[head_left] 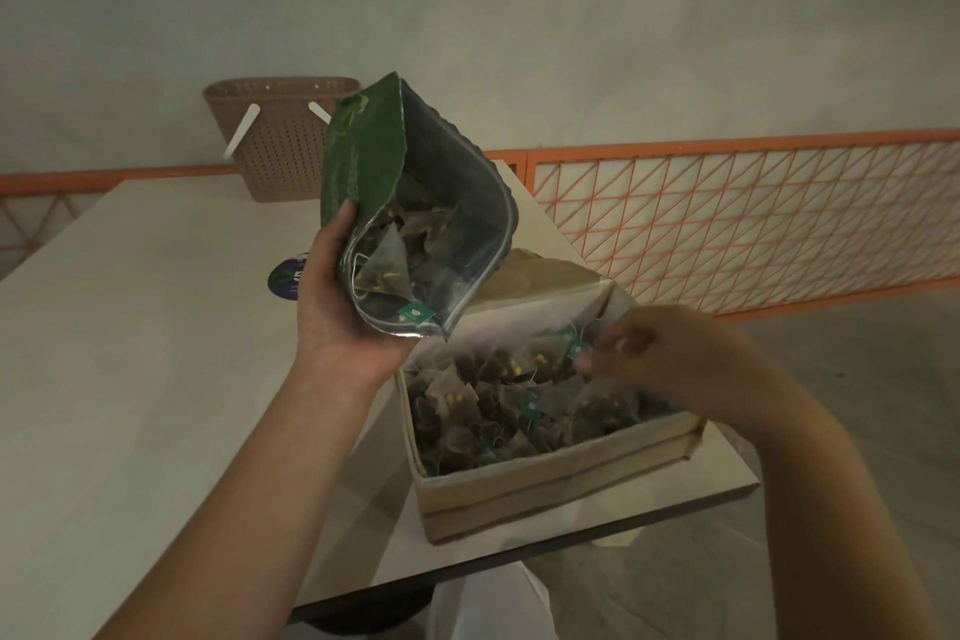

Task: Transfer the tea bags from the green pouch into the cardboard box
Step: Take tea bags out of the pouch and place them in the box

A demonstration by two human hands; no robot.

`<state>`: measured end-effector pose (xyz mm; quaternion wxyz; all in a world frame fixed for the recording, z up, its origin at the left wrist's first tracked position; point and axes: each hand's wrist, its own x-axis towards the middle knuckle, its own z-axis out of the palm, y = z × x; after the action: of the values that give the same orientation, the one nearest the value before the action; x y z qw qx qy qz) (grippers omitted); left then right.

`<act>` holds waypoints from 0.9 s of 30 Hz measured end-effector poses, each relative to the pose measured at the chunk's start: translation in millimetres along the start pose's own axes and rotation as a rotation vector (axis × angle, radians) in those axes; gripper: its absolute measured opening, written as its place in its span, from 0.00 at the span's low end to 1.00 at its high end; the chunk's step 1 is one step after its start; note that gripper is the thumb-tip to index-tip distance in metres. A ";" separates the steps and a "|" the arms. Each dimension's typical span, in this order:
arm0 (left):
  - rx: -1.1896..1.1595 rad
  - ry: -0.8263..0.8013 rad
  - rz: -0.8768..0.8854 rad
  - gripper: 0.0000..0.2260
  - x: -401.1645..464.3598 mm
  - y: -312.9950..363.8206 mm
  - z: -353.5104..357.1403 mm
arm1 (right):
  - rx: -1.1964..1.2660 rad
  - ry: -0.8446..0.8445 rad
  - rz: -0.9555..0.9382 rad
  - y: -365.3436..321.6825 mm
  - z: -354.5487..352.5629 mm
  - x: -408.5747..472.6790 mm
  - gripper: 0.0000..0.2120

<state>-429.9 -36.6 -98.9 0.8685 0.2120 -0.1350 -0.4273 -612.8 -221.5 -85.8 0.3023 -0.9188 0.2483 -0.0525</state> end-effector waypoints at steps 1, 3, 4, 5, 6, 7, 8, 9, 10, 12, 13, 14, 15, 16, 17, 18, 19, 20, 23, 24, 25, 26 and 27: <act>-0.002 -0.001 -0.002 0.25 -0.1 0.0 0.0 | -0.030 -0.100 0.034 -0.8 2.4 -2.3 0.13; -0.001 -0.001 -0.005 0.25 -0.2 -0.3 -0.2 | -0.039 -0.150 0.040 0.8 8.4 -1.5 0.11; 0.000 0.001 -0.006 0.25 -0.5 -0.5 0.0 | -0.026 -0.128 0.028 0.9 10.3 0.1 0.09; 0.000 0.002 -0.008 0.25 -1.0 -0.6 0.4 | 0.002 -0.084 0.018 0.9 11.1 2.4 0.07; -0.003 -0.001 -0.008 0.25 -1.4 -0.9 0.9 | 0.036 -0.020 0.003 0.6 11.5 5.4 0.05; -0.008 -0.002 -0.007 0.25 -2.0 -1.2 1.7 | 0.067 0.060 -0.023 0.3 11.9 8.5 0.04; -0.014 0.001 -0.004 0.25 -2.2 -1.2 1.7 | 0.107 0.152 -0.055 -1.1 12.4 11.4 0.04; -0.017 0.004 -0.001 0.25 -2.5 -1.2 2.4 | 0.155 0.238 -0.079 -2.4 13.4 14.3 0.04; -0.015 0.007 0.000 0.25 -2.5 -1.0 2.8 | 0.195 0.294 -0.092 -3.7 15.0 17.0 0.05; -0.008 0.010 -0.004 0.24 -2.4 -1.0 3.9 | 0.199 0.287 -0.101 -5.3 21.3 22.0 0.08; -0.005 0.012 -0.004 0.24 -2.5 -1.3 4.5 | 0.141 0.237 -0.106 -3.9 25.2 24.5 0.09; -0.005 0.014 -0.002 0.24 -2.3 -1.7 4.5 | 0.047 0.167 -0.115 -2.1 28.9 26.0 0.09; -0.007 0.019 0.002 0.24 -2.3 -2.1 4.5 | -0.046 0.086 -0.123 -0.9 32.0 26.2 0.09; -0.010 0.021 0.004 0.24 -2.2 -2.5 4.2 | -0.112 0.000 -0.120 -1.0 33.8 24.6 0.09; -0.011 0.019 0.005 0.25 -2.1 -2.5 4.2 | -0.134 -0.071 -0.109 -1.6 34.5 22.8 0.09; -0.013 0.020 0.005 0.25 -1.6 -2.3 3.5 | -0.132 -0.111 -0.098 -1.9 35.0 21.8 0.10; -0.016 0.023 0.005 0.25 -1.5 -2.0 3.6 | -0.125 -0.115 -0.096 -3.7 34.7 21.5 0.10; -0.019 0.026 0.004 0.25 -0.9 -1.5 3.0 | -0.120 -0.075 -0.109 -7.6 33.3 21.2 0.10; -0.026 0.027 0.001 0.25 0.0 -0.6 2.6 | 0.063 0.279 -0.239 -30.5 29.1 17.4 0.07; -0.026 0.027 0.006 0.25 0.4 -0.7 2.1 | 0.179 0.387 -0.299 -42.0 27.9 13.0 0.05; -0.028 0.029 0.012 0.25 0.8 -0.8 1.8 | 0.270 0.449 -0.355 -54.4 27.3 7.8 0.04; -0.028 0.030 0.017 0.26 0.8 -0.9 1.6 | 0.316 0.468 -0.403 -66.0 28.0 2.4 0.03; -0.024 0.031 0.022 0.26 0.9 -1.0 1.2 | 0.316 0.463 -0.441 -76.3 30.4 -2.4 0.03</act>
<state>-430.6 -38.2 -98.4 0.8775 0.2067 -0.1189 -0.4162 -575.0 -151.3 -66.0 0.3576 -0.8560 0.0947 -0.3612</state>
